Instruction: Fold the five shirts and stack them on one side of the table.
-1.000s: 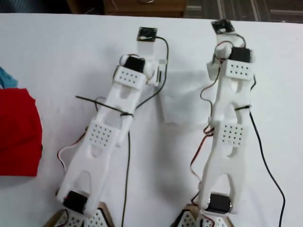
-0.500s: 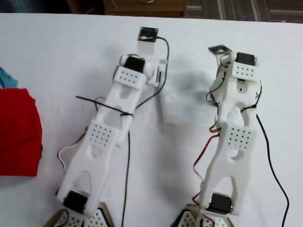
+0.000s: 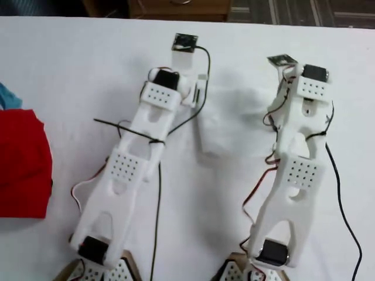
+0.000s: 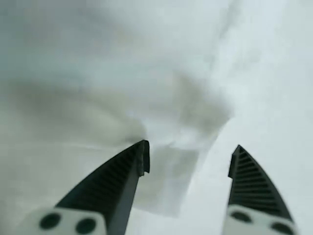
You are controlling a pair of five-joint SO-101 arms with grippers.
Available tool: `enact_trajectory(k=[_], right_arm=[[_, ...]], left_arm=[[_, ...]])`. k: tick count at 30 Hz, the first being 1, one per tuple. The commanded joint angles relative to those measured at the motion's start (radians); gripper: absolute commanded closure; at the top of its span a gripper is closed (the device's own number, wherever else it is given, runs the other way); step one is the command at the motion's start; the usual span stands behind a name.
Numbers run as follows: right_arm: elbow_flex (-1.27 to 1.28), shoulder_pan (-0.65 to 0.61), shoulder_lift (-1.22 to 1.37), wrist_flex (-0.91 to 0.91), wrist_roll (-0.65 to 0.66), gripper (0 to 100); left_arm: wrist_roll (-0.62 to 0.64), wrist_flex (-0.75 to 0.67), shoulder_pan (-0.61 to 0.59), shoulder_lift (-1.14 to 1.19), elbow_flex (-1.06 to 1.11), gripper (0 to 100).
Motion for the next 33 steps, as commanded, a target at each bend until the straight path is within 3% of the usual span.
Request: enact_trajectory(k=[1,16,18,22,33], right_arm=[[-0.011,-0.001,0.019,0.005,-0.005,73.1],[-0.011,-0.136,0.168,-0.025,-0.127,73.5],[-0.011,-0.153,0.171,-0.012,-0.126,78.1],[-0.006,-0.173,0.173,-0.008,-0.127,99.4],[-0.011,-0.104,0.166,-0.012,-0.126,97.8]], left_arm=[[-0.006,-0.008,0.011,-0.015,-0.036,85],[-0.008,-0.008,0.011,-0.015,-0.036,85],[-0.008,-0.008,0.011,-0.015,-0.036,85],[-0.008,-0.008,0.008,-0.015,-0.036,85],[-0.006,-0.006,0.003,-0.015,-0.036,85]])
